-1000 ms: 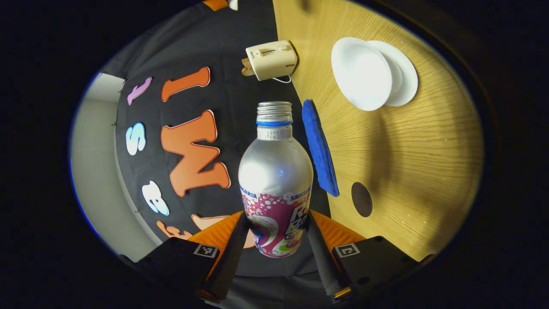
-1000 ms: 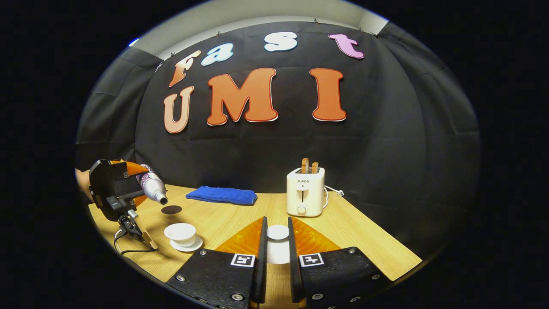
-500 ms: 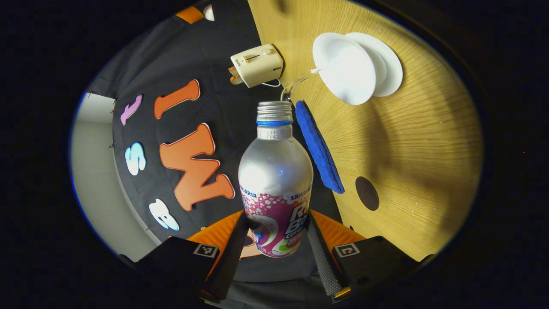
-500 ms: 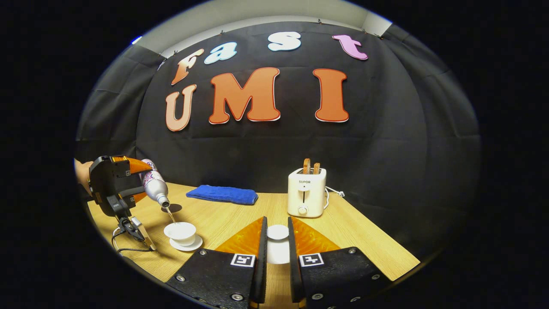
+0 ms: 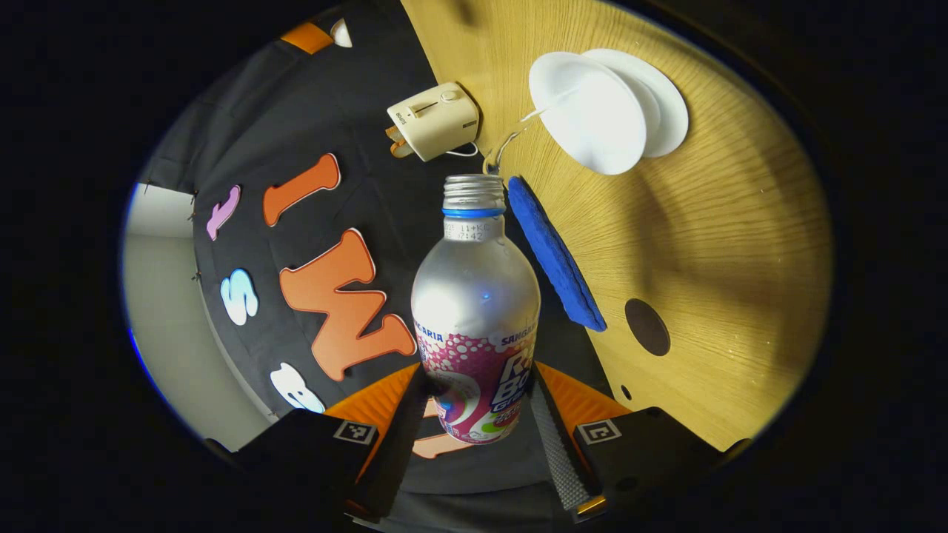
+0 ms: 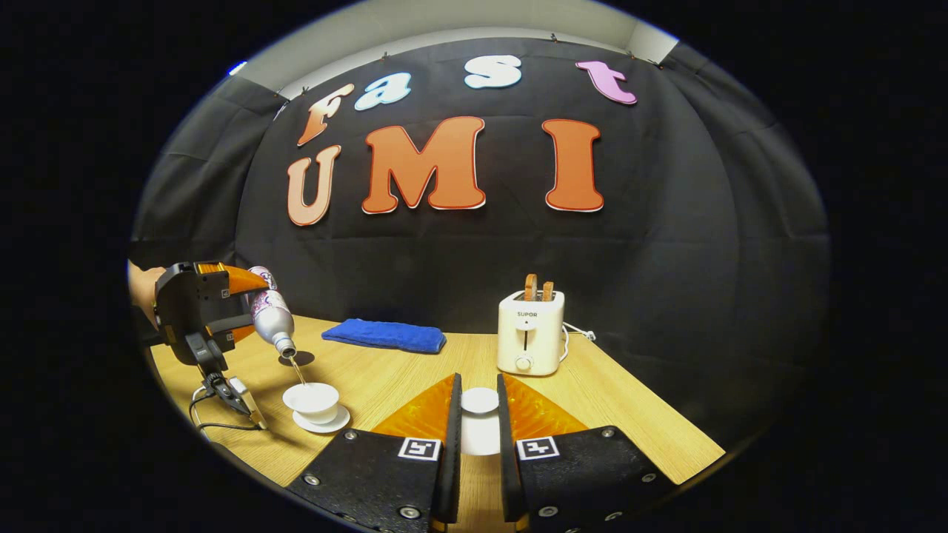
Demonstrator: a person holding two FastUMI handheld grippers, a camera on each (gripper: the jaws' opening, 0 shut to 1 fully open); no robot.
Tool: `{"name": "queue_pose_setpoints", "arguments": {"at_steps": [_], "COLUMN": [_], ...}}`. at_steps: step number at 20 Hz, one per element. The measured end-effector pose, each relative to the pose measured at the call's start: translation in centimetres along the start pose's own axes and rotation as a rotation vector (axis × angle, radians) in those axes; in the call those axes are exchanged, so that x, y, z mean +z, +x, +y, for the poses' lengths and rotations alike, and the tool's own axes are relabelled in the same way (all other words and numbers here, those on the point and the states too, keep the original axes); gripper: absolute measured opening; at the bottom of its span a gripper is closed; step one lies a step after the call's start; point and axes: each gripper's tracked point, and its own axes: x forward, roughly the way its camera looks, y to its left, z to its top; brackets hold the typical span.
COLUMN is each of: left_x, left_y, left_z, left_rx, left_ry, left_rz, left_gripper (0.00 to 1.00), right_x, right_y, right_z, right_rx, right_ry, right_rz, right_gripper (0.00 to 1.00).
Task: Open the teacup lid with one hand, grasp the water bottle and pour water into the teacup with the other hand; after pouring, place the water bottle on the coaster and then close the teacup lid.
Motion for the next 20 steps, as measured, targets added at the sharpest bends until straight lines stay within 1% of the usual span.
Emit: {"name": "queue_pose_setpoints", "arguments": {"at_steps": [1,2,3,4,5,6,7,8,11,12,13,14,16,17,18,20], "left_x": [-0.1,-0.2,-0.4,-0.5,-0.6,-0.8,-0.8,-0.8,-0.9,-0.9,-0.8,-0.9,-0.7,-0.6,-0.5,-0.2], "left_y": [0.2,0.1,0.1,0.1,0.4,0.3,0.4,0.4,0.6,0.6,0.5,0.5,0.5,0.5,0.6,0.7], "left_z": [0.1,0.3,0.5,0.8,1.0,1.2,1.5,1.8,2.5,2.8,3.0,3.1,3.0,3.0,2.9,2.7], "left_rx": [0.003,0.006,0.012,0.016,0.02,0.023,0.029,0.034,0.051,0.055,0.06,0.061,0.066,0.068,0.068,0.071], "left_ry": [0.006,0.013,0.022,0.032,0.038,0.042,0.048,0.055,0.074,0.078,0.083,0.088,0.098,0.103,0.11,0.122], "left_rz": [0.003,0.003,0.005,0.005,0.008,0.009,0.009,0.009,0.005,0.004,0.003,0.003,0.001,0.001,0.0,-0.005], "left_gripper": [0.81,0.85,0.83,0.86,0.83,0.83,0.85,0.83,0.83,0.83,0.85,0.83,0.83,0.81,0.83,0.83], "right_x": [0.0,0.0,-0.1,0.0,0.1,0.2,0.3,0.3,0.4,0.5,0.6,0.6,0.6,0.6,0.6,0.6], "right_y": [0.0,0.0,0.0,0.1,0.2,0.2,0.2,0.2,0.2,0.2,0.1,0.2,0.3,0.3,0.3,0.2], "right_z": [0.1,-0.1,0.1,0.3,0.4,0.4,0.5,0.7,0.8,0.7,0.7,0.8,1.0,1.1,1.2,1.2], "right_rx": [0.003,0.001,0.006,0.007,0.009,0.012,0.011,0.017,0.018,0.018,0.019,0.016,0.018,0.021,0.022,0.023], "right_ry": [0.001,0.003,0.004,0.004,0.004,0.003,0.003,0.003,0.0,-0.001,-0.003,-0.004,-0.007,-0.009,-0.011,-0.013], "right_rz": [0.001,0.002,0.001,0.001,-0.003,-0.005,-0.006,-0.009,-0.01,-0.01,-0.01,-0.011,-0.011,-0.011,-0.011,-0.01], "right_gripper": [0.23,0.23,0.23,0.23,0.23,0.23,0.23,0.23,0.23,0.19,0.23,0.23,0.23,0.23,0.23,0.23]}}
